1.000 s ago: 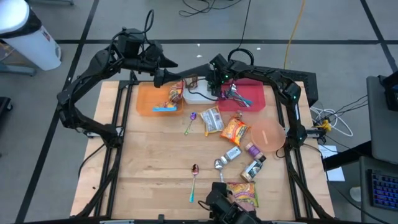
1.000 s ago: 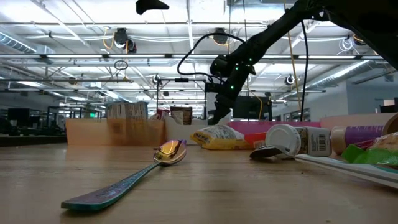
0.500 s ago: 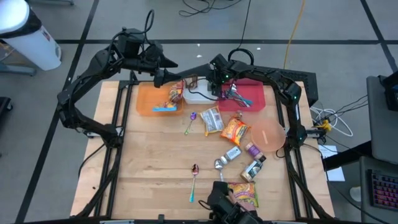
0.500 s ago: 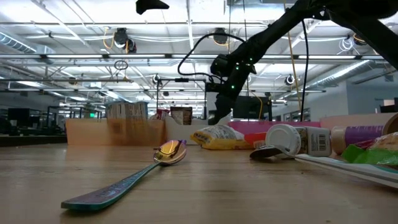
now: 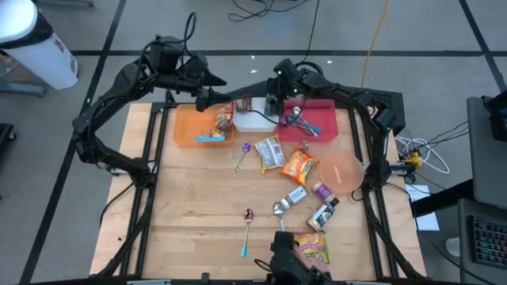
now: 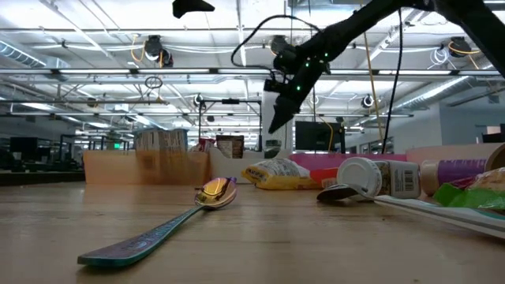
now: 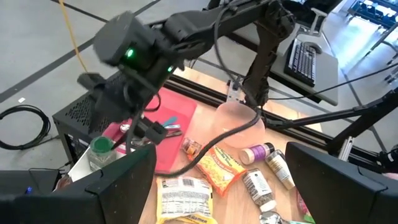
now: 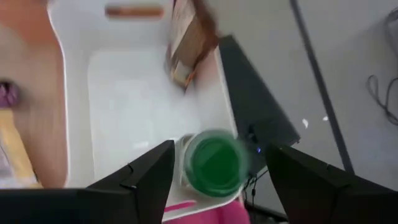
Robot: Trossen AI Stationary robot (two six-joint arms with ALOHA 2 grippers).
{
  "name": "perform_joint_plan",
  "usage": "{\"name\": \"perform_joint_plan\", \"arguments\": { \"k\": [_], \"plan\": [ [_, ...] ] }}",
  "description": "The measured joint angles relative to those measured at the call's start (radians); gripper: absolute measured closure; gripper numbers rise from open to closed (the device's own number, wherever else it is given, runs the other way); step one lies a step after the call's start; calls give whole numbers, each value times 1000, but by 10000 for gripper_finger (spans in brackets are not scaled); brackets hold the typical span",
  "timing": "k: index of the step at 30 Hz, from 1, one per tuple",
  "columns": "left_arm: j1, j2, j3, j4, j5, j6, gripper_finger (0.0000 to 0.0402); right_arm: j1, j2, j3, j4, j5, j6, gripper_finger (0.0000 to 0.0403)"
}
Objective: Pick & Place Food Item
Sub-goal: Put the green seasoning bottle into the white bin, then put the yellow noodle pack into the orange bin
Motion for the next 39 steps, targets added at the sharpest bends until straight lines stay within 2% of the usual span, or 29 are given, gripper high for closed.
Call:
{"name": "perform_joint_plan", "arguments": {
  "k": [7, 14, 21, 26, 29, 33, 39],
  "plan": [
    [0, 0, 0, 12, -19, 0, 36, 1, -88, 0, 73, -78, 133, 163],
    [0, 0, 1, 52, -32, -27, 36, 14, -169, 1, 166, -222, 398, 163],
    [0, -25, 2, -150, 4, -1, 37, 62, -203, 2, 196, -365, 600, 164],
    [-26, -35, 2, -265, -32, 15, 37, 130, -199, 2, 196, -366, 700, 164],
    [-59, -34, 2, -265, -47, -22, 37, 189, -174, 2, 228, -369, 711, 165],
    [-125, -35, -1, -262, -131, -66, 37, 267, -167, -7, 262, -370, 694, 165],
    [-255, -41, -95, -232, -236, -184, 37, 350, -221, -146, 435, -372, 689, 165]
  ]
}}
